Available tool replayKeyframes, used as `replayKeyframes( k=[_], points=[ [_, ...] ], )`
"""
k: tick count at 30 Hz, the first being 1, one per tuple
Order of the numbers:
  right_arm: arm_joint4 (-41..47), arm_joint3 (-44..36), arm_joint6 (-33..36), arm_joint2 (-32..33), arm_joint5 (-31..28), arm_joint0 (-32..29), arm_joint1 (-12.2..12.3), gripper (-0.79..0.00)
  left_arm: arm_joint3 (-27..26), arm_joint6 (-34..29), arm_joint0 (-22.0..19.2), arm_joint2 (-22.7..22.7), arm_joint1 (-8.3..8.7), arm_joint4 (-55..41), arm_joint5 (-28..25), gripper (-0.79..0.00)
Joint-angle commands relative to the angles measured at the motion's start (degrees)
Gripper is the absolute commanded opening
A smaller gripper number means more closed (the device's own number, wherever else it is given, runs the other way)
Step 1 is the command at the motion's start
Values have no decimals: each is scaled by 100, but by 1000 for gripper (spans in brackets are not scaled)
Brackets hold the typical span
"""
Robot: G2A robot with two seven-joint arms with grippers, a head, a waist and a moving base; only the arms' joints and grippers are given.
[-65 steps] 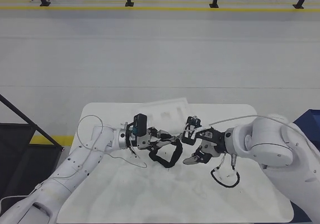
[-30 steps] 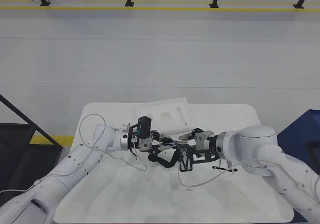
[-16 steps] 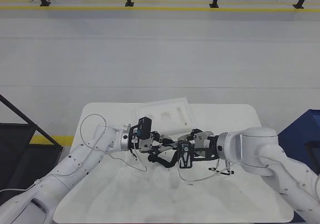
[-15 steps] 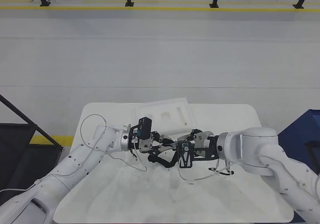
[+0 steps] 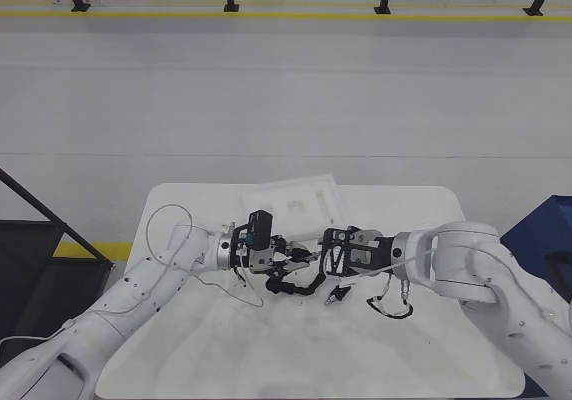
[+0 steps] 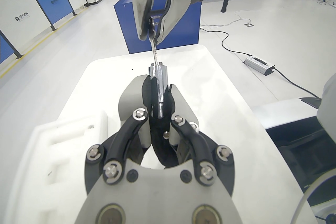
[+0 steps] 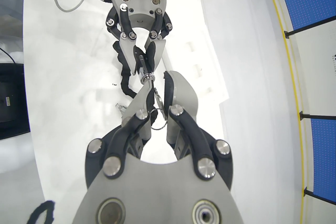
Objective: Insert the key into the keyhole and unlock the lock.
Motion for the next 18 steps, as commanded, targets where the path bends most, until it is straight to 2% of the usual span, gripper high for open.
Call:
replayKeyframes(
  k=[1,9,18],
  points=[
    [201,9,-31,92,147,-58,8,0,83,-42,0,20,-23,9,0,-785],
    [1187,-88,365,561,608,-333,93,0,609,-206,-55,420,-246,-94,0,-785],
    [1900,-287,967,1003,1056,-485,179,0,1065,-518,-118,1154,-594,-178,0,-785]
  ],
)
